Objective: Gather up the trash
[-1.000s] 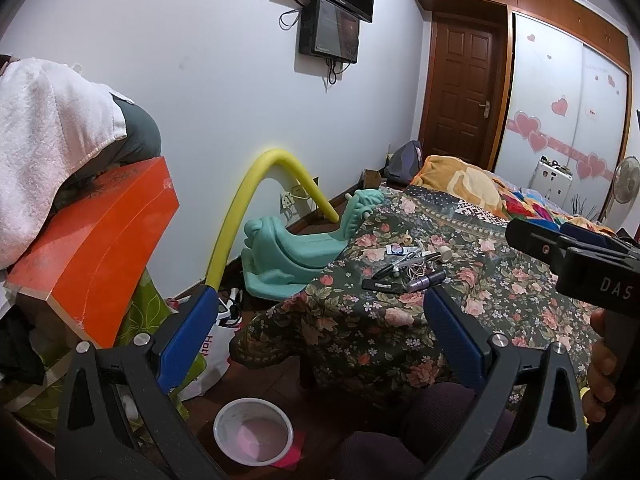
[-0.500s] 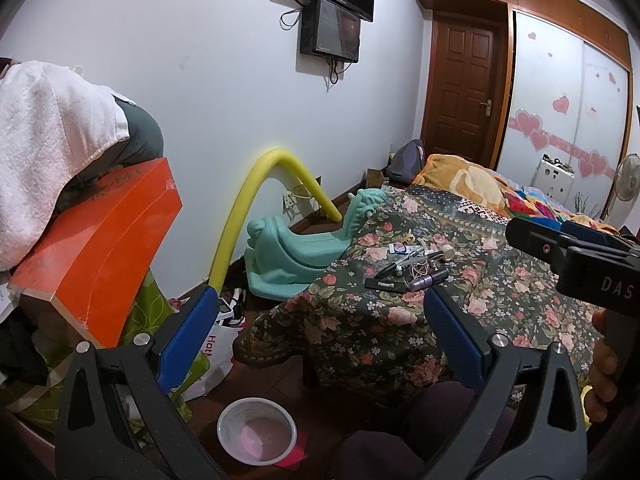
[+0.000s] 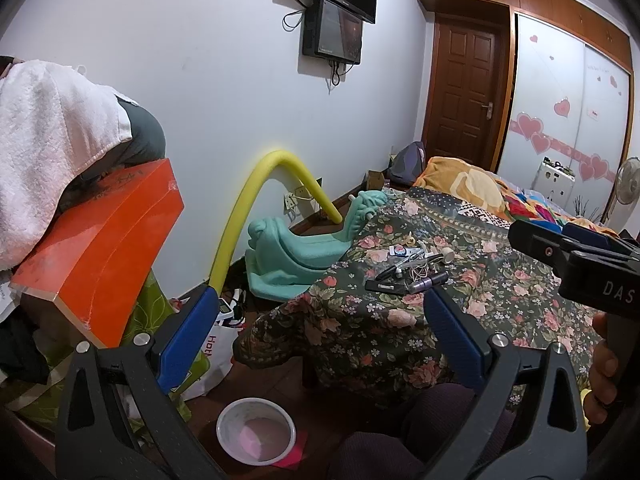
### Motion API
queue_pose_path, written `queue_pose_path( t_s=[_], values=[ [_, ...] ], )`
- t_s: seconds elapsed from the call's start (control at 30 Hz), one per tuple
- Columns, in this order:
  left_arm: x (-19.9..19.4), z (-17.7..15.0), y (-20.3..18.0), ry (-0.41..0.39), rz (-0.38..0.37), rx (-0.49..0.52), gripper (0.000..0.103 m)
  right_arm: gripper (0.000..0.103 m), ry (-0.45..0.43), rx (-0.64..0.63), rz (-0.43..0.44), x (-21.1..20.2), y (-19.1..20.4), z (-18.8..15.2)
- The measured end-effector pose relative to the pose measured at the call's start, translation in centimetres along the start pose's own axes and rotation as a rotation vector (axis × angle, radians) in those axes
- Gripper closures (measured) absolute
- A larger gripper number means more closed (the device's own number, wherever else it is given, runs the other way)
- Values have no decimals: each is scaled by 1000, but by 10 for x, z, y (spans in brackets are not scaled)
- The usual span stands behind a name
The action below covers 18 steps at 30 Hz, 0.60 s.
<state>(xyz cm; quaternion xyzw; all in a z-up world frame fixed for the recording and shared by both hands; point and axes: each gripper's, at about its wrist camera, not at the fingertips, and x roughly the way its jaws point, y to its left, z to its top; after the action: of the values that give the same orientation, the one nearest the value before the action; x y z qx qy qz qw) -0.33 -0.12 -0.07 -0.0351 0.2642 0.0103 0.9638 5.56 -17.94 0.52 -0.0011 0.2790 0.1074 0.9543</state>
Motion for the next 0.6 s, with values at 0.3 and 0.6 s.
queue_pose_path(
  t_s=[0.3,0.6],
  values=[
    [-1,0,0,-2,3,2,0,0,-1,2,-1,0,0,1],
    [-2,5,-8,1,12,17,0,0,-1,7,2,-1,-4,3]
  ],
)
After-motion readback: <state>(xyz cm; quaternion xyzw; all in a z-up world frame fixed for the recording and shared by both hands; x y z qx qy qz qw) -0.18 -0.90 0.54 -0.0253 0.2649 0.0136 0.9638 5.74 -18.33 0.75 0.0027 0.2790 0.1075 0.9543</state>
